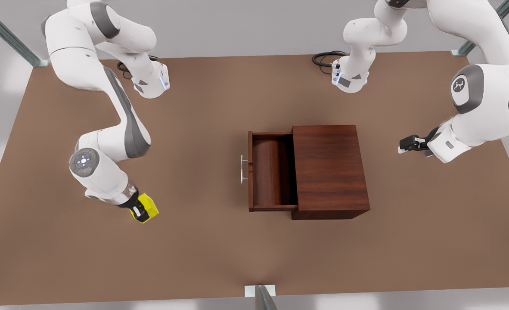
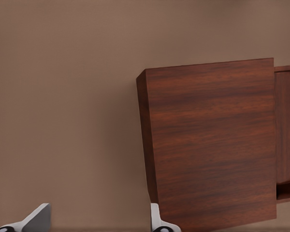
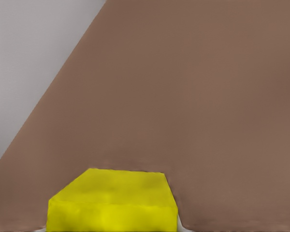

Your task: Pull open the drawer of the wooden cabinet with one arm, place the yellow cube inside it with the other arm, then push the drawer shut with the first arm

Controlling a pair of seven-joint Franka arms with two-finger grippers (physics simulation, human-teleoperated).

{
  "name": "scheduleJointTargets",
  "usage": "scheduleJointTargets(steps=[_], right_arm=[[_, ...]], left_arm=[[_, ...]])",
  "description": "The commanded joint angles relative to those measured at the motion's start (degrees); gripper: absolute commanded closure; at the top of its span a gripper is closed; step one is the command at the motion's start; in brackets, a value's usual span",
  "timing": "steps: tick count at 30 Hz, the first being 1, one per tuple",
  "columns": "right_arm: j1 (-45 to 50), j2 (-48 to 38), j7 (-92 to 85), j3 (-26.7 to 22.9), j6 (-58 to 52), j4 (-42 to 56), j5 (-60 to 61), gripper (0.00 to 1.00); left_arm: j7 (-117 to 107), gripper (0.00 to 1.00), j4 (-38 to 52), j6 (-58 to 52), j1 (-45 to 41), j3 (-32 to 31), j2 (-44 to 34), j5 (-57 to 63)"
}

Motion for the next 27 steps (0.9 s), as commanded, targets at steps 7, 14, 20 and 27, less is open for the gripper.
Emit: scheduleJointTargets(steps=[7,14,20,27], right_arm=[[19.19,11.02,49.68,0.44,-15.11,19.97,1.37,0.55],[25.34,15.68,59.44,4.48,-7.64,24.98,5.94,0.54],[32.64,21.66,60.23,3.78,-4.3,26.91,5.77,0.51],[31.33,21.05,59.0,1.06,-9.47,27.27,5.33,0.0]], left_arm=[[1.32,0.0,-0.15,-0.49,0.25,0.05,0.65,1.68],[1.32,0.0,0.73,4.61,-0.71,-0.3,3.46,1.68],[0.97,0.0,2.04,4.08,-1.51,-0.22,3.46,3.7],[0.97,0.0,3.62,3.9,-1.33,-0.04,2.76,3.7]])
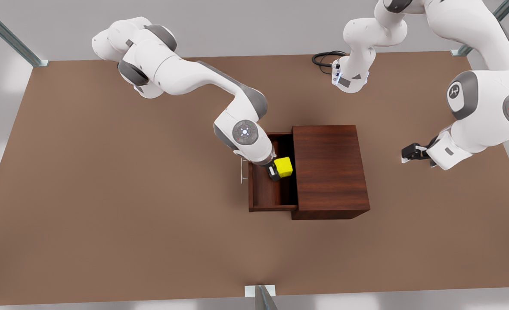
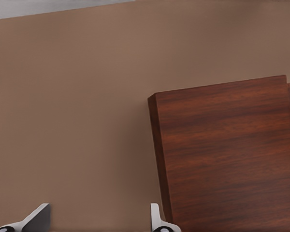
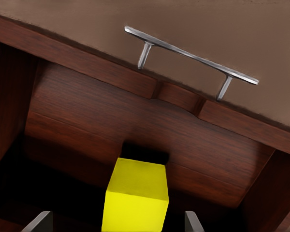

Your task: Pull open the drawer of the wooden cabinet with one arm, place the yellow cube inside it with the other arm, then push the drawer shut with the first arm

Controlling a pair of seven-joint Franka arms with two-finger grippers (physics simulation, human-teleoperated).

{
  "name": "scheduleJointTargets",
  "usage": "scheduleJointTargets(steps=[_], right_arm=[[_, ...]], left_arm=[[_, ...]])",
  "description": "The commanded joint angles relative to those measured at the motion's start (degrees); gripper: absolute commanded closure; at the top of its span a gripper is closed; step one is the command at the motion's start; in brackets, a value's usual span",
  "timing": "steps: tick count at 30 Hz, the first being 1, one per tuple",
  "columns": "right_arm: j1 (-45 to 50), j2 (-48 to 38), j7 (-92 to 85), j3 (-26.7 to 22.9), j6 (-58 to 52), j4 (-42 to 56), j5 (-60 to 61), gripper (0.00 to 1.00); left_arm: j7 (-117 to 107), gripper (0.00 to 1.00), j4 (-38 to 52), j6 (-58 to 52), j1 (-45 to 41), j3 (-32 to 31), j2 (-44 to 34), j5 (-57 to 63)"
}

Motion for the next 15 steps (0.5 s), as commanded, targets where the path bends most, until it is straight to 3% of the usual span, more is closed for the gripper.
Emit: scheduleJointTargets(steps=[1,4,5,6,7,8,9,11,13,15], right_arm=[[-4.87,-2.0,10.34,-0.94,-8.57,0.08,-1.13,0.0],[-23.07,-6.66,-16.38,-0.59,-20.72,-0.44,-6.41,0.0],[-29.58,-10.44,-42.63,-0.59,-18.88,-3.69,-6.32,0.0],[-33.98,-17.11,-57.35,-1.21,-9.22,-15.45,-5.27,0.0],[-37.5,-25.73,-69.27,-1.9,-6.31,-27.59,-1.76,0.0],[-37.24,-32.14,-90.01,-6.56,-4.81,-34.89,-0.09,0.0],[-37.24,-35.93,-102.26,-9.46,-4.81,-38.41,0.27,0.0],[-36.89,-37.95,-107.01,-10.43,-8.5,-40.17,-0.34,0.0],[-36.45,-37.6,-109.21,-10.87,-9.55,-39.91,-1.92,0.0],[-37.85,-35.93,-109.39,-11.4,-17.11,-34.9,-3.25,0.0]], left_arm=[[0.12,0.0,0.18,0.05,-0.57,-0.39,-0.09,0.23],[-7.59,0.0,5.54,-6.46,-10.32,-0.39,0.79,2.87],[-16.91,0.0,6.68,-6.46,-17.17,-0.39,1.05,2.96],[-26.31,0.0,7.91,-6.02,-23.15,-0.48,2.11,2.87],[-40.72,0.0,13.7,-5.84,-31.15,-0.31,8.07,3.57],[-54.7,0.0,22.05,-4.96,-36.95,-0.22,15.63,5.68],[-63.93,0.0,24.18,-0.23,-41.26,-0.13,19.24,5.77],[-77.74,0.0,31.3,7.33,-48.12,0.31,27.95,5.86],[-89.87,0.0,31.65,22.01,-51.99,0.4,33.13,7.18],[-93.57,0.0,31.56,27.29,-53.57,0.57,36.03,8.05]])
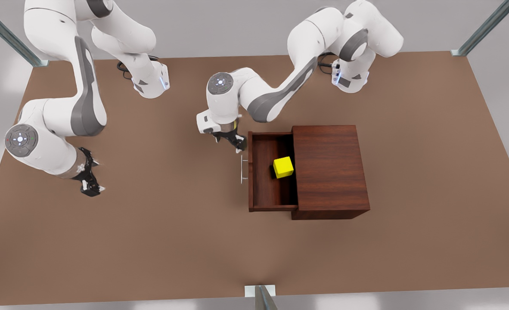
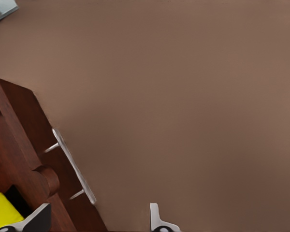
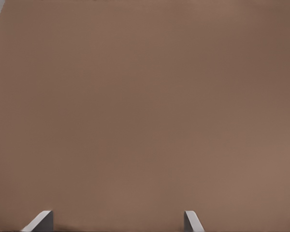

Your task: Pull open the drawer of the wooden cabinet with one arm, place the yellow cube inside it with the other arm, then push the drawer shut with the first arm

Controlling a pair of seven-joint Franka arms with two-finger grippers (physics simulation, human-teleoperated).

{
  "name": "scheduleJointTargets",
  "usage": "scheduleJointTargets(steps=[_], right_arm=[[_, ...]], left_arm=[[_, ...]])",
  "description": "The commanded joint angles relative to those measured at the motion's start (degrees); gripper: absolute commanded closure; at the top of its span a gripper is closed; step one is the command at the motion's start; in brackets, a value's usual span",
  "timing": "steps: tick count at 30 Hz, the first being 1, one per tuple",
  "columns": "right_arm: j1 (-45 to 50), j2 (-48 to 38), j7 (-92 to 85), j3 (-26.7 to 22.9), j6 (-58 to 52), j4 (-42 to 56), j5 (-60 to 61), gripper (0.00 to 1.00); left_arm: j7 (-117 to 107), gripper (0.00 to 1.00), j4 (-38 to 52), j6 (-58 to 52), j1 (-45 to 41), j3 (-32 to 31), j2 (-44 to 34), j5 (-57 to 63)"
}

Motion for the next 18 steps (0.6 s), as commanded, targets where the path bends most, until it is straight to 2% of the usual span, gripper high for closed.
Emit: scheduleJointTargets(steps=[1,7,10,15,18], right_arm=[[-0.71,0.3,-64.06,-0.17,-6.69,1.49,-0.94,0.0],[-0.71,1.36,-63.53,0.1,-7.66,3.24,-1.21,0.0],[-0.98,1.36,-63.88,-0.17,-12.14,4.65,-1.03,0.0],[-0.98,1.36,-63.62,-0.17,-12.14,5.09,-0.94,0.0],[-0.98,1.36,-63.62,-0.17,-12.14,5.09,-1.03,0.0]], left_arm=[[-62.98,0.0,0.25,16.85,-1.07,0.2,2.88,3.29],[-69.84,0.0,-0.19,19.93,-1.86,-0.5,6.4,4.0],[-66.85,0.0,-0.28,20.02,-1.77,-0.41,7.89,4.0],[-64.74,0.0,-0.1,24.77,0.87,0.38,10.09,4.0],[-62.02,0.0,-0.63,23.54,0.96,0.56,10.36,4.18]])
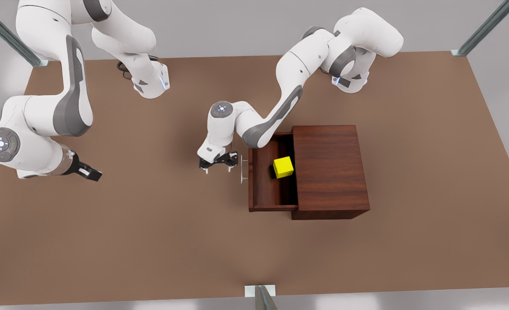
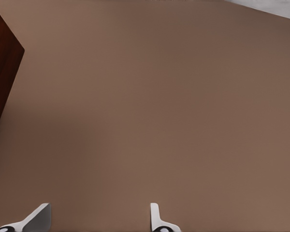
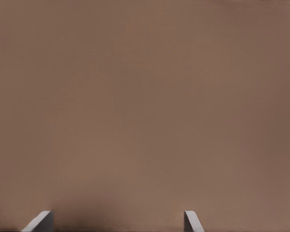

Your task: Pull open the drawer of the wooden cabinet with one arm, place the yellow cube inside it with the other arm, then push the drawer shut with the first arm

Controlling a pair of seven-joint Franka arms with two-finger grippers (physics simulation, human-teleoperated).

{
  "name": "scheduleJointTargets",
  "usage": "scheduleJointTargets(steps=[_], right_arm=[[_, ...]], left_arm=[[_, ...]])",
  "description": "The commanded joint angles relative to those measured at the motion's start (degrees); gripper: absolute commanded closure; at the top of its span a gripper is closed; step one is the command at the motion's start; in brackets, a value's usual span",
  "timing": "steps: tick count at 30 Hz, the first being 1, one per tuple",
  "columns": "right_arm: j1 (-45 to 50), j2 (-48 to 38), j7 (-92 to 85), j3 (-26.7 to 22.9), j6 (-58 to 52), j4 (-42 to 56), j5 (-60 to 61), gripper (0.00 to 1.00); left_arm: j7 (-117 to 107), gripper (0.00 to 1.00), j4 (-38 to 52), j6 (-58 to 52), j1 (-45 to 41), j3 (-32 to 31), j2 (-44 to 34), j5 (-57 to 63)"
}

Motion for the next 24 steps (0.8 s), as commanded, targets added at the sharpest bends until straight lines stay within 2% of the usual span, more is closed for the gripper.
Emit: scheduleJointTargets(steps=[1,7,24], right_arm=[[0.03,-0.06,-23.25,0.02,-1.2,0.03,0.01,0.0],[0.03,-0.06,-23.25,0.02,-1.72,0.12,0.01,0.0],[0.21,0.02,-22.9,0.19,-2.78,0.12,-0.17,0.0]], left_arm=[[-19.55,0.0,-0.48,0.96,0.12,0.12,-0.07,0.21],[-5.66,0.0,-0.74,-13.19,0.38,0.74,-1.38,1.71],[5.85,0.0,-2.15,-22.07,5.83,1.53,-3.58,0.56]])
